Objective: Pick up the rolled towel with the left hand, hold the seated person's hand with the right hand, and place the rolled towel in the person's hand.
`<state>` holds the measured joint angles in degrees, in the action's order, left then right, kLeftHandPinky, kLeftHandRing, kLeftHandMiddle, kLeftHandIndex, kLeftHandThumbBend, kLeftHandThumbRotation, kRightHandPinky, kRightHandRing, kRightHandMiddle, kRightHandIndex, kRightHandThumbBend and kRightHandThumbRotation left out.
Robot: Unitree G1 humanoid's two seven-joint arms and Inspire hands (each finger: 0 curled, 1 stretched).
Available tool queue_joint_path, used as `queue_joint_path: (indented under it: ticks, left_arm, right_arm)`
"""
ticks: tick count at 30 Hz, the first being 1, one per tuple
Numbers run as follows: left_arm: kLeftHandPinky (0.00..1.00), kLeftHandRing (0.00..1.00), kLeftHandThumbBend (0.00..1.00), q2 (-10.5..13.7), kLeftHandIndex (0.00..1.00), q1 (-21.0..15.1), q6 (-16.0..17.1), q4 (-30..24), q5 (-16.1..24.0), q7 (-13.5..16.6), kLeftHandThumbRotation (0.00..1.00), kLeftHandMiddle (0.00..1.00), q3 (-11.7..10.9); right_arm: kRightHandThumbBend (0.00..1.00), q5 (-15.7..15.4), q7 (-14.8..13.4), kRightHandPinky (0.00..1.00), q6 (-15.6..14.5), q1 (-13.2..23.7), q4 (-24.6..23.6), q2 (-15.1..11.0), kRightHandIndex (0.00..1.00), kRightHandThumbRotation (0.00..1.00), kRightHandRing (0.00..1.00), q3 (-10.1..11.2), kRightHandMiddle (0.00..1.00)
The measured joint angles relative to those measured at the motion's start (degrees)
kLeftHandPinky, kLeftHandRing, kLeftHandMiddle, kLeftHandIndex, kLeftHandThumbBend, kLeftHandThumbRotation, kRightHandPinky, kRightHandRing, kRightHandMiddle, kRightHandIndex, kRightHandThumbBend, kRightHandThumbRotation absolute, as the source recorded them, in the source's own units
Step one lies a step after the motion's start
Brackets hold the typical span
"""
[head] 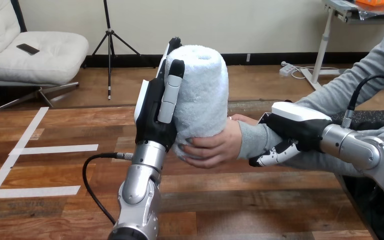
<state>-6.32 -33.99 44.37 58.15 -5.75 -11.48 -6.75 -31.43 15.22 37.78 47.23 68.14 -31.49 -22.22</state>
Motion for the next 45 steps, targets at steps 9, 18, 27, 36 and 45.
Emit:
queue_joint_path:
  ticks: [9, 18, 27, 36, 45]
  left_arm:
    - [0.99, 0.98, 1.0, 0.21, 0.96, 2.61, 0.0, -2.74, 0.01, -0.6, 0.93, 1.0, 0.44]
    - [1.0, 0.99, 1.0, 0.91, 0.96, 6.72, -0.21, -7.52, 0.1, -1.26, 0.95, 1.0, 1.61]
    - [1.0, 1.0, 1.0, 1.15, 0.97, 11.32, -2.12, -13.74, -0.61, -2.55, 0.99, 1.0, 1.97]
    - [1.0, 1.0, 1.0, 2.07, 0.97, 15.54, -4.57, -20.49, -0.6, -3.06, 1.0, 1.0, 2.8]
    - [1.0, 1.0, 1.0, 3.14, 0.97, 19.55, -6.81, -27.45, -0.62, -2.96, 1.0, 1.0, 3.59]
  right_arm:
    - [0.58, 0.38, 0.28, 0.24, 0.0, 0.0, -0.01, 0.02, 0.33, 0.34, 0.27, 0.02, 0.32]
    - [0.64, 1.3, 0.69, 0.32, -0.01, 0.0, -0.11, 0.01, 0.4, 0.39, 0.35, 0.17, 0.39]
    - [0.83, 2.55, 2.42, 0.48, -1.14, 0.0, -0.7, -0.04, 0.57, 0.55, 0.52, 0.67, 0.56]
    - [0.98, 3.5, 3.08, 0.61, -1.49, -0.01, -0.8, -0.18, 0.7, 0.67, 0.66, 0.75, 0.7]
    - [1.0, 4.75, 4.43, 0.66, -1.49, -0.01, -0.83, -0.23, 0.78, 0.76, 0.73, 1.44, 0.77]
